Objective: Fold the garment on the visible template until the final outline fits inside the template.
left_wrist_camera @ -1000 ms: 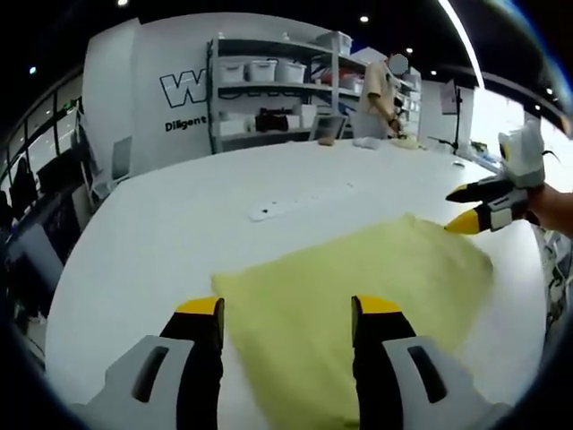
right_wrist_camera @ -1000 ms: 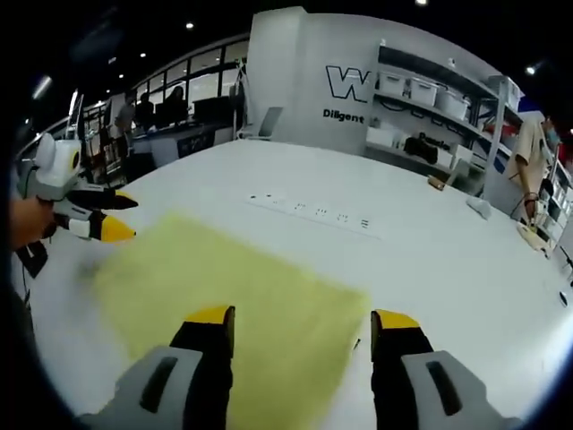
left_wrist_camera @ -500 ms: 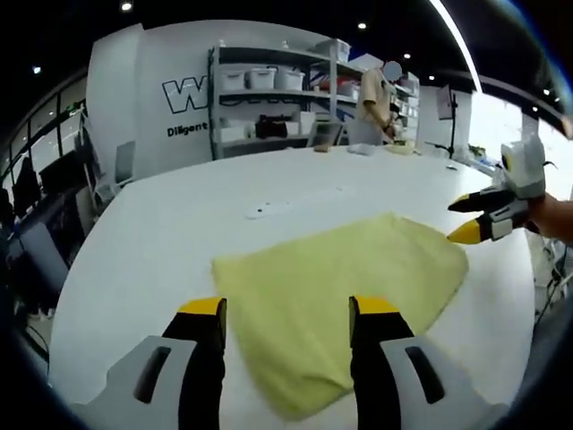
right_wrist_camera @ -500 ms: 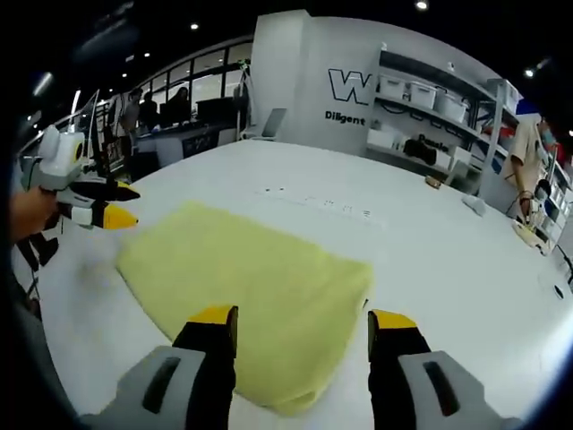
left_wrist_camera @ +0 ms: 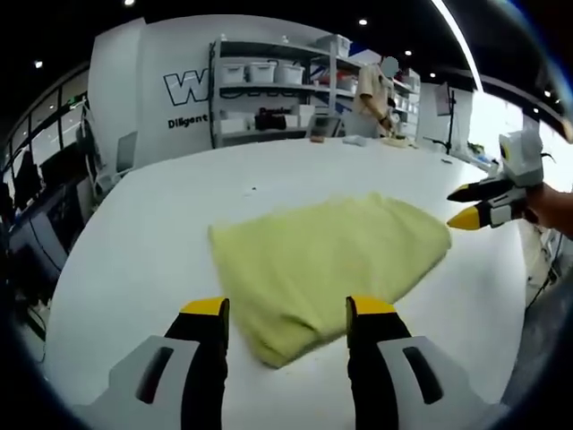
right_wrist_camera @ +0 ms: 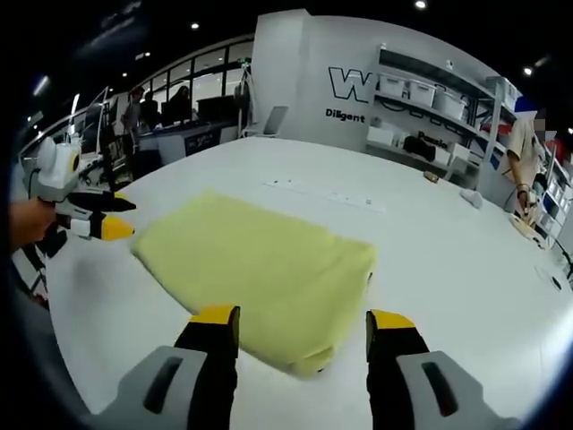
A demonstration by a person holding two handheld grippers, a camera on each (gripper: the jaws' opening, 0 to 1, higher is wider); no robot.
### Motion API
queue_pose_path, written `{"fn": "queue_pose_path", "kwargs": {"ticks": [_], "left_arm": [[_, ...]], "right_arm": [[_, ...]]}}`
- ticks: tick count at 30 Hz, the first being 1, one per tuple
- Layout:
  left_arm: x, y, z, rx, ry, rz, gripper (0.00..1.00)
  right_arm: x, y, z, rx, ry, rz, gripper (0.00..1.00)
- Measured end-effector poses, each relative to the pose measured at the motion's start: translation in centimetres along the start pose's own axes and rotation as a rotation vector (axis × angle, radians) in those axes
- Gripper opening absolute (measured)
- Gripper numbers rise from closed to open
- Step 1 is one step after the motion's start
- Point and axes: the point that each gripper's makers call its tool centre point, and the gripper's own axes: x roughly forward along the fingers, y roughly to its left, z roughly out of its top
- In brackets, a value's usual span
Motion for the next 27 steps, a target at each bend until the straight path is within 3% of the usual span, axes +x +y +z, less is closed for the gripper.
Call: {"fn": "queue_pose_path", "kwargs": {"ticks": [11,21,27], "left_arm": [[-0.2,-0.2,-2.7,0.018,0.057,0.002,0.45],[0.3,0.3,-3.8,0.032,0.096,0.005,0.41],[0.6,0.2,-4.1,0.042,0.107,0.0,0.37]], "right_arm": [[-0.2,0.4,-3.0,0.011,0.056,0.009,0.53],[0.4,0.0,-5.3,0.043,0.11,0.016,0.5],[0.9,-0.2,-6.1,0.075,0.133,0.026,0.43]]}}
